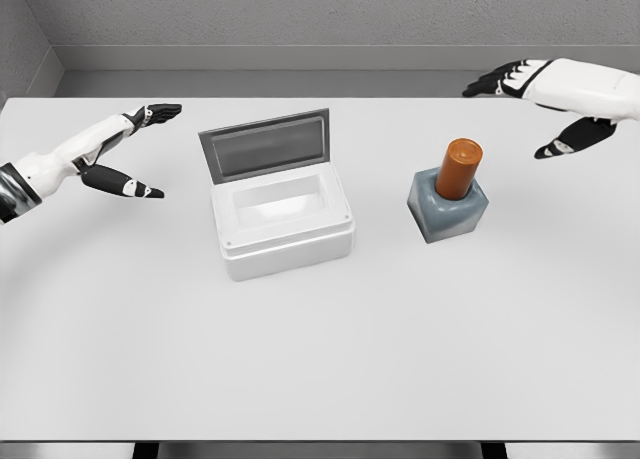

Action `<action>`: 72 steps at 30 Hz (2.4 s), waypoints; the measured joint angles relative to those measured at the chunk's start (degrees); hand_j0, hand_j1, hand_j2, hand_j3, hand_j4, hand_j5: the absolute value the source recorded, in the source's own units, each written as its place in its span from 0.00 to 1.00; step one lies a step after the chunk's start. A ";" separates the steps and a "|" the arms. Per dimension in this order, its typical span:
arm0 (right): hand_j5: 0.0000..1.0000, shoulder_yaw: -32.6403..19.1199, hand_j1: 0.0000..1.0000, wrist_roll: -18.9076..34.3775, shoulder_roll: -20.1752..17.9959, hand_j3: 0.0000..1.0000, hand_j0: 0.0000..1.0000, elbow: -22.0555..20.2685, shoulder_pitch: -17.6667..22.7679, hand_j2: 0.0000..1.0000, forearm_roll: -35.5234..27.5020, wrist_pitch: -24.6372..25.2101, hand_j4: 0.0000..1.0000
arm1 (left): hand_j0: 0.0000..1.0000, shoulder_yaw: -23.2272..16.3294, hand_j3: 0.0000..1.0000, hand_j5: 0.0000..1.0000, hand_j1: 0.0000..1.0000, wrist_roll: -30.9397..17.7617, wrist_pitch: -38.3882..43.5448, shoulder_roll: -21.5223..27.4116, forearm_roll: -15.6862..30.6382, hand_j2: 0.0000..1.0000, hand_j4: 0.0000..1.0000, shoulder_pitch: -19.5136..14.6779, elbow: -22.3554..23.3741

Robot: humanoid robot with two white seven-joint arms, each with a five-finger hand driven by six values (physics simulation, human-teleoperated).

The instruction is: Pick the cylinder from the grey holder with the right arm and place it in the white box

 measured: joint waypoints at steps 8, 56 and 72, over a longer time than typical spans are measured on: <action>1.00 3.87 1.00 -0.01 1.08 1.00 1.00 1.64 -1.32 1.00 -0.07 0.02 1.00 | 1.00 0.07 1.00 1.00 1.00 0.00 0.00 0.03 -0.03 1.00 1.00 0.00 0.01; 1.00 25.45 1.00 -0.01 3.61 1.00 1.00 1.87 -16.70 1.00 4.35 0.02 1.00 | 1.00 0.69 1.00 1.00 1.00 0.00 0.00 0.04 0.05 1.00 1.00 0.09 0.00; 1.00 26.42 1.00 -0.01 3.45 1.00 1.00 1.88 -16.87 1.00 7.01 0.02 1.00 | 1.00 0.69 1.00 1.00 1.00 0.00 0.00 0.04 0.00 1.00 1.00 0.09 0.50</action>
